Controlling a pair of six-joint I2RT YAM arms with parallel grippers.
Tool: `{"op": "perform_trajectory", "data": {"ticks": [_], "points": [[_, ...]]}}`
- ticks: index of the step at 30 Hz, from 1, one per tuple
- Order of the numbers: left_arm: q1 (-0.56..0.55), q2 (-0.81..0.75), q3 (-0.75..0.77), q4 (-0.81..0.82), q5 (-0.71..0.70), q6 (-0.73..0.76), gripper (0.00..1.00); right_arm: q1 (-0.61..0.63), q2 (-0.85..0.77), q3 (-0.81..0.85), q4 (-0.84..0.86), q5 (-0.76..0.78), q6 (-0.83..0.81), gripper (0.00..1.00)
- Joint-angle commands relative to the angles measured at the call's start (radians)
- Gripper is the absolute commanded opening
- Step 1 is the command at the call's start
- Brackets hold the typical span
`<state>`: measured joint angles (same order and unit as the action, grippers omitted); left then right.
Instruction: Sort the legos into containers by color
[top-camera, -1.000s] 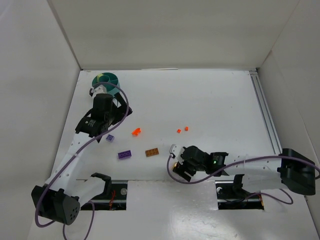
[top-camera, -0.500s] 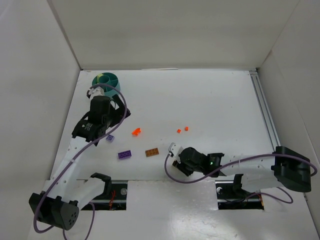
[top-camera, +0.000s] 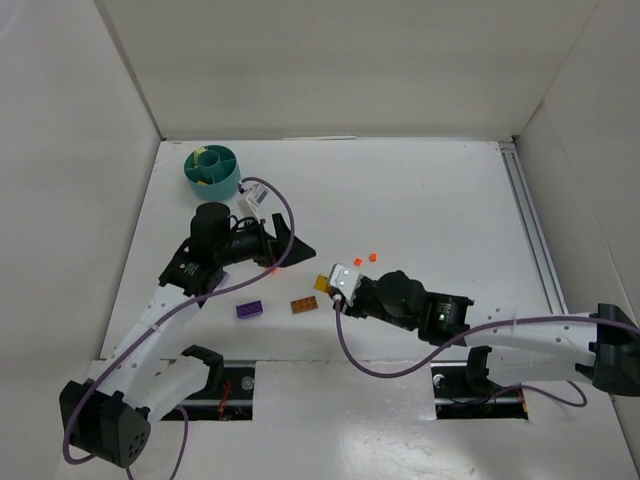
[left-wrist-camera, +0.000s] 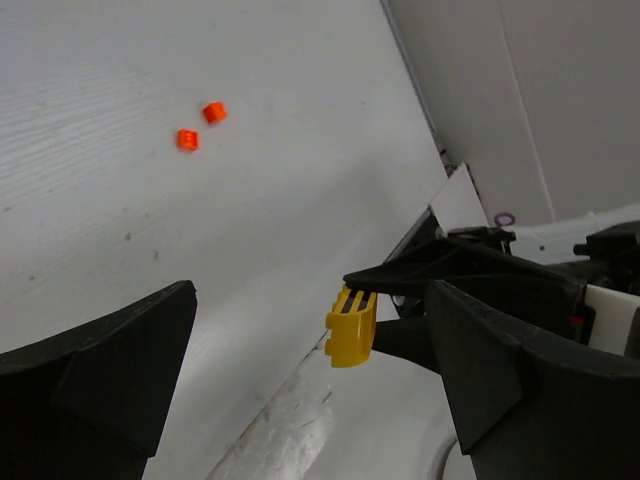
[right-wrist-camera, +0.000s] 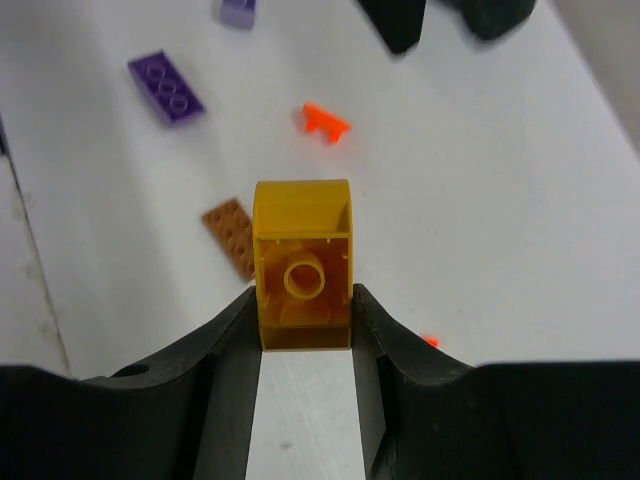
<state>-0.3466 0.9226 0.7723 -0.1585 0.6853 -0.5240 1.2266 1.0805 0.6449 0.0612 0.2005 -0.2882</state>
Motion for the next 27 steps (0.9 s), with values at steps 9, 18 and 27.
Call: {"op": "perform_trajectory", "data": {"ticks": [9,18,27], "points": [[-0.097,-0.053,-0.024,0.212,0.111,-0.001,0.75,0.010,0.058,0.193,0.137,-0.004,-0.206,0.14],[-0.097,-0.084,-0.054,0.229,0.152,-0.001,0.55,-0.030,0.088,0.217,0.157,0.023,-0.172,0.14],[-0.097,-0.102,-0.074,0.208,0.141,0.008,0.50,-0.030,0.098,0.217,0.235,0.085,-0.149,0.14]]}}
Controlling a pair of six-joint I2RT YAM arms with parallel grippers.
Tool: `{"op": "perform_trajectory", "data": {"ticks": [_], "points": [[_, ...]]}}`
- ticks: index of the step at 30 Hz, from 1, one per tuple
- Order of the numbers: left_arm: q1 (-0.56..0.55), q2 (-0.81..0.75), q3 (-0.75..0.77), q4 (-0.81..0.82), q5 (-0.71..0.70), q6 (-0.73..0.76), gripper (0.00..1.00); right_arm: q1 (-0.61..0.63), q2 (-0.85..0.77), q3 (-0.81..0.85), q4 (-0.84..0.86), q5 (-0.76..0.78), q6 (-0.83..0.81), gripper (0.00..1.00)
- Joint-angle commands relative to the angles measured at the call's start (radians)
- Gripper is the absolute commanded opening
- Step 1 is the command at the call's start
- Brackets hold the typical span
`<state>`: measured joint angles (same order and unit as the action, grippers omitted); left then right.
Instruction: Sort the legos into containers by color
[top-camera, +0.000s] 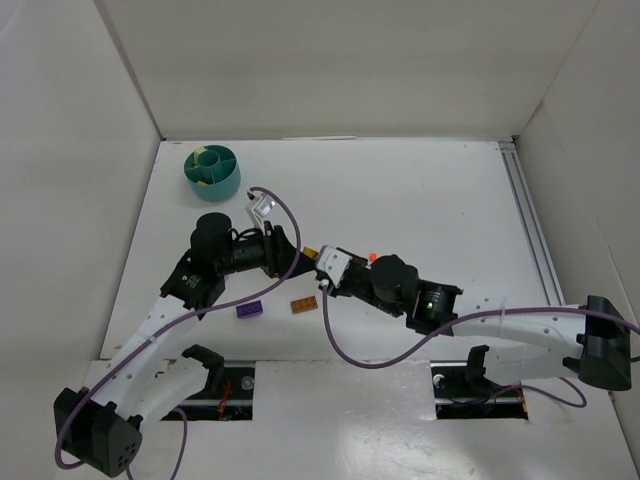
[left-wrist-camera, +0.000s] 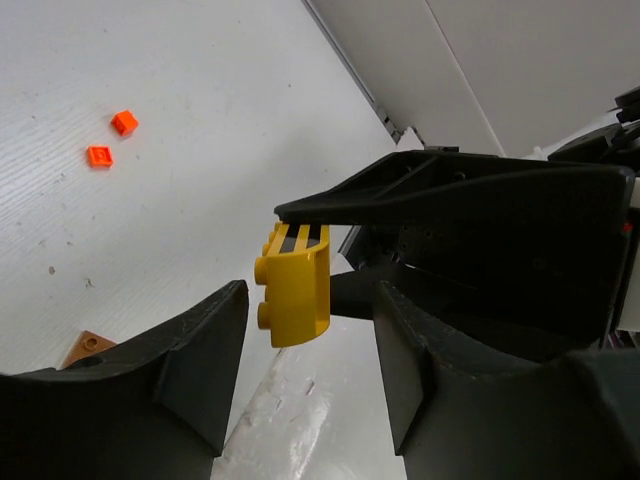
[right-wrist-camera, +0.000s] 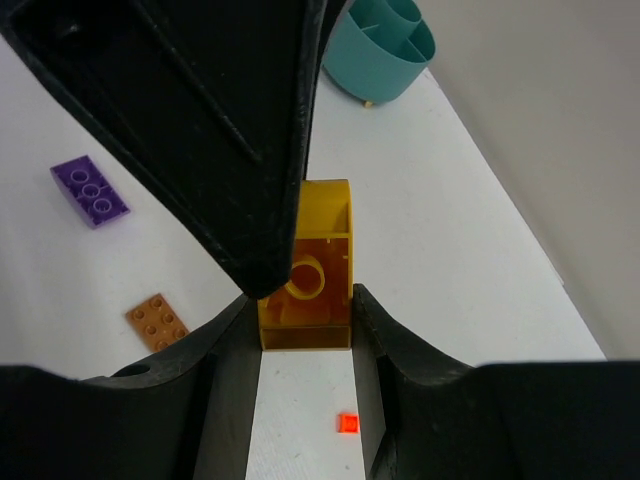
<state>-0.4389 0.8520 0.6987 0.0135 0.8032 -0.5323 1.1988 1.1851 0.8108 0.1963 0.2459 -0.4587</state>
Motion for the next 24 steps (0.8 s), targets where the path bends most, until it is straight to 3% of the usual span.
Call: {"op": "perform_trajectory", "data": {"ticks": [1,4,9,12,14,16,17,18,21,24], "points": [[-0.004,-0.031,-0.001,0.036,0.024,0.017,0.48,-0.002,-0.007,0.051,0.100,0.039,0.022,0.14],[-0.004,-0.031,0.008,0.036,0.015,0.017,0.40,-0.002,-0.007,0.060,0.112,0.039,0.012,0.14],[-0.004,-0.010,0.018,0.063,0.004,0.008,0.16,-0.002,0.024,0.080,0.112,0.004,0.012,0.17],[-0.004,-0.001,0.028,0.074,-0.005,-0.005,0.14,-0.002,0.034,0.080,0.112,-0.005,0.012,0.17],[-0.004,-0.001,0.039,0.083,-0.006,-0.005,0.23,-0.002,0.044,0.080,0.112,-0.014,0.012,0.17],[-0.004,-0.001,0.039,0.083,-0.006,-0.005,0.40,-0.002,0.044,0.080,0.103,-0.014,0.012,0.17],[-0.004,-0.001,0.050,0.083,-0.006,-0.005,0.54,-0.002,0.044,0.080,0.103,-0.014,0.012,0.17],[-0.004,-0.001,0.050,0.083,-0.006,0.005,0.59,-0.002,0.044,0.080,0.103,-0.014,0.012,0.17],[-0.004,0.008,0.073,0.083,-0.015,0.005,0.61,-0.022,0.034,0.080,0.094,-0.046,0.012,0.17],[-0.004,0.018,0.082,0.083,-0.015,0.005,0.50,-0.042,0.034,0.080,0.094,-0.046,0.021,0.17]]}}
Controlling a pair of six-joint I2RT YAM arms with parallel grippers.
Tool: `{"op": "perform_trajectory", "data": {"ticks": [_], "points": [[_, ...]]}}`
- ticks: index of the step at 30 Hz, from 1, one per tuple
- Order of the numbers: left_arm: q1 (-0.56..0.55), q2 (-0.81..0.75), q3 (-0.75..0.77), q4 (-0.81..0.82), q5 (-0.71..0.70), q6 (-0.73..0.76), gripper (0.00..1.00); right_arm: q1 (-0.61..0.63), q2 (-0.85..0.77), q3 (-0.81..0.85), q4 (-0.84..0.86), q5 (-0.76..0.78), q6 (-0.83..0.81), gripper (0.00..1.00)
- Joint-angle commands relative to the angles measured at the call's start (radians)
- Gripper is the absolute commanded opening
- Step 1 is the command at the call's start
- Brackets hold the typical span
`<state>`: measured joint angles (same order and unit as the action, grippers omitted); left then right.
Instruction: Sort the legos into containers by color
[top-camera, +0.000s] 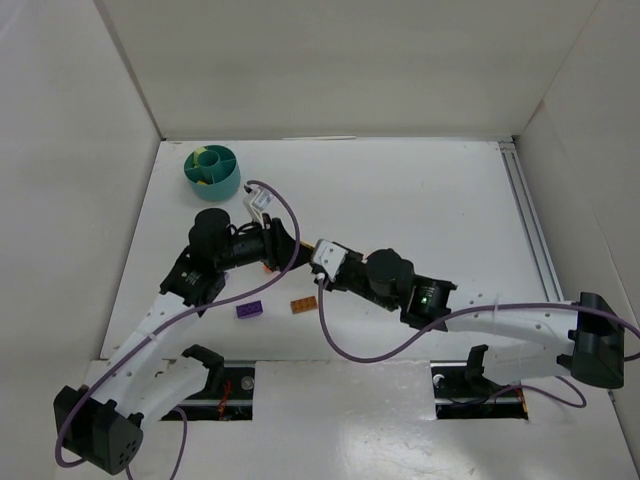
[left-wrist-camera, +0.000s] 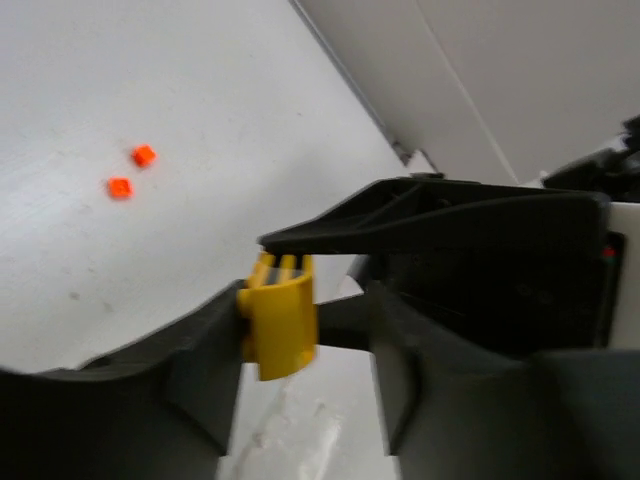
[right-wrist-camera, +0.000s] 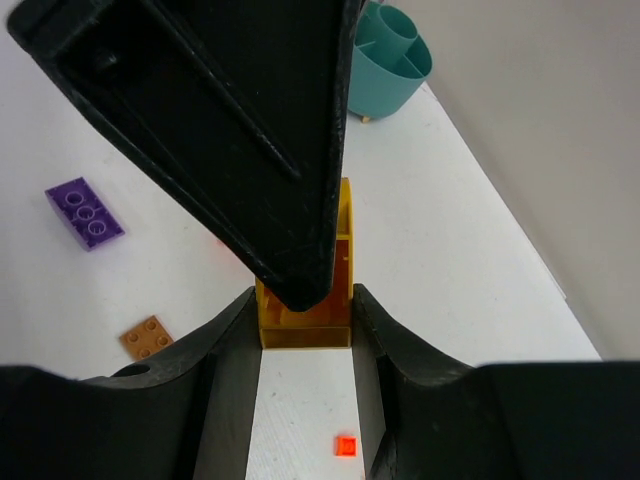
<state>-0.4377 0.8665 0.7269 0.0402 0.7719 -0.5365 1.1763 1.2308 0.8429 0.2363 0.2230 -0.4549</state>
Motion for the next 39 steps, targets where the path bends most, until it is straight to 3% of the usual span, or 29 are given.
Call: {"op": "perform_trajectory", "data": {"ticks": [1,4,7,11,14,15,17,18,19,22,25,30,33,39], "points": [[-0.006,0.012,0.054,0.056,0.017,0.009,0.39,-0.020,-0.011,0.048,0.054,-0.024,0.018,0.17],[-0.006,0.034,0.054,0.056,0.029,0.018,0.24,-0.030,-0.011,0.058,0.054,-0.013,0.027,0.17],[-0.006,0.034,0.054,0.078,0.040,0.018,0.20,-0.064,-0.011,0.058,0.044,-0.013,0.050,0.17],[-0.006,0.043,0.054,0.078,0.020,0.009,0.06,-0.107,-0.001,0.079,0.024,-0.043,0.081,0.27],[-0.006,0.064,0.110,0.018,-0.081,0.009,0.00,-0.119,0.019,0.091,-0.017,-0.027,0.093,0.46],[-0.006,0.074,0.129,-0.031,-0.151,0.000,0.00,-0.119,0.019,0.102,-0.017,-0.018,0.093,0.60],[-0.006,0.095,0.196,-0.086,-0.248,0.000,0.00,-0.119,0.019,0.102,-0.044,-0.007,0.093,0.76],[-0.006,0.127,0.224,-0.149,-0.300,-0.011,0.00,-0.119,0.019,0.102,-0.045,0.013,0.102,0.96],[-0.006,0.147,0.251,-0.183,-0.415,-0.011,0.00,-0.119,0.019,0.102,-0.055,0.036,0.113,1.00],[0.008,0.236,0.373,-0.305,-0.584,-0.033,0.00,-0.144,0.019,0.102,-0.080,0.055,0.136,1.00],[0.095,0.330,0.462,-0.353,-0.695,-0.057,0.00,-0.210,0.030,0.102,-0.120,0.038,0.176,1.00],[0.252,0.488,0.620,-0.514,-0.978,-0.105,0.00,-0.404,0.052,0.102,-0.203,-0.172,0.243,1.00],[0.350,0.581,0.704,-0.528,-1.026,-0.126,0.00,-0.501,0.042,0.068,-0.224,-0.192,0.243,1.00],[0.438,0.767,0.862,-0.528,-1.074,-0.154,0.00,-0.602,0.000,0.048,-0.272,-0.166,0.243,1.00]]}}
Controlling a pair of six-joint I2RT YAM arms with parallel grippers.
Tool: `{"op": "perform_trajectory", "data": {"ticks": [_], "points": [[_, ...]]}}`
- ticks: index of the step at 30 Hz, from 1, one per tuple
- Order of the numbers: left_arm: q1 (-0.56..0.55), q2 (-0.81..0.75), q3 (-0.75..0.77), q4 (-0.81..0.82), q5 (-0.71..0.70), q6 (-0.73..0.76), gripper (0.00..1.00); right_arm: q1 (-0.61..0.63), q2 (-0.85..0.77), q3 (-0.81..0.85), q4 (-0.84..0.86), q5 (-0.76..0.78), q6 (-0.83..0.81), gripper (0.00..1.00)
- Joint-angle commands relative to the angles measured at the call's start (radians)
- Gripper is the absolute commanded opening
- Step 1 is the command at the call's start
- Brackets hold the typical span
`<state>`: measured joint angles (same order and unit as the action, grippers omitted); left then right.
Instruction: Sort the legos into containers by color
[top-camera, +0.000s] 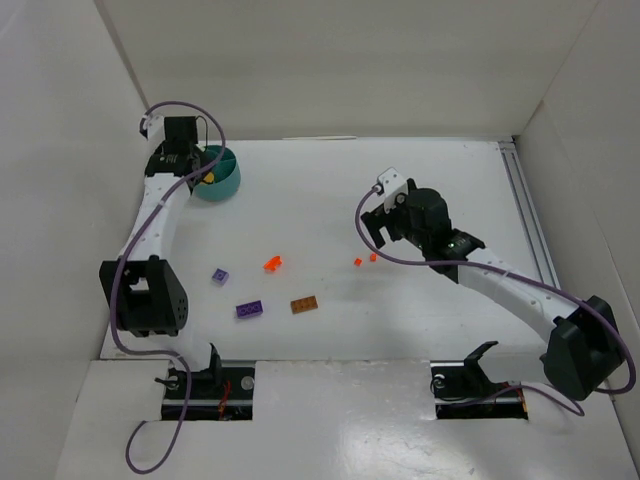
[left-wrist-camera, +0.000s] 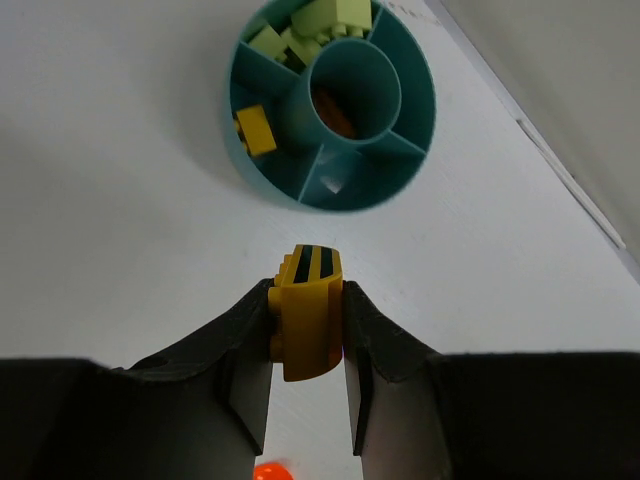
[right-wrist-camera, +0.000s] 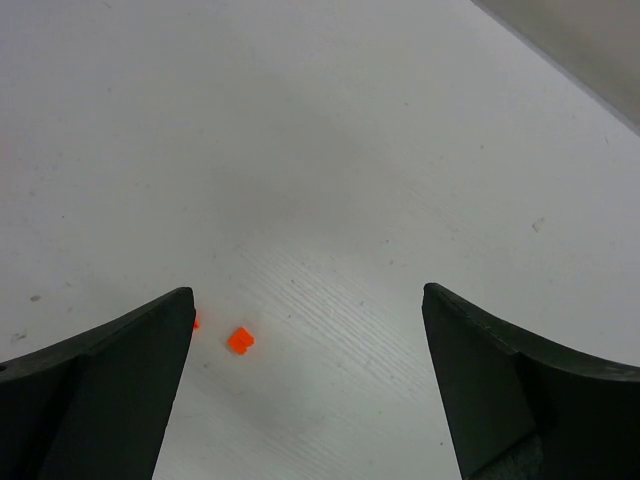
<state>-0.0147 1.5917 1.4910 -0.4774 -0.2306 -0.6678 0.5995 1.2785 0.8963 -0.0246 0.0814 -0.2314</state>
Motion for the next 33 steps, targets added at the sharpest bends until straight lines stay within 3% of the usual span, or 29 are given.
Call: {"op": "perform_trajectory", "data": {"ticks": [1,10,18,27,30,32,33], "points": [[0.036,0.066,0.124,-0.010,-0.072,-0.023,0.00,-0.035,-0.048,-0.014,-0.011,-0.025,0.020,1.00],[0.117,0.278,0.302,-0.023,0.019,-0.041,0.00,-0.128,-0.038,-0.014,-0.020,-0.025,0.029,1.00],[0.127,0.356,0.321,0.008,0.077,-0.082,0.00,-0.185,0.008,0.006,-0.020,-0.058,0.038,1.00],[0.127,0.384,0.321,0.017,0.019,-0.127,0.00,-0.205,0.008,0.006,-0.020,-0.078,0.047,1.00],[0.127,0.395,0.321,0.017,0.019,-0.127,0.07,-0.205,0.008,0.006,-0.020,-0.078,0.047,1.00],[0.127,0.405,0.321,0.017,0.030,-0.127,0.20,-0.205,0.008,-0.003,-0.020,-0.078,0.047,1.00],[0.127,0.415,0.331,0.017,0.030,-0.127,0.22,-0.205,-0.001,-0.003,-0.020,-0.078,0.047,1.00]]}}
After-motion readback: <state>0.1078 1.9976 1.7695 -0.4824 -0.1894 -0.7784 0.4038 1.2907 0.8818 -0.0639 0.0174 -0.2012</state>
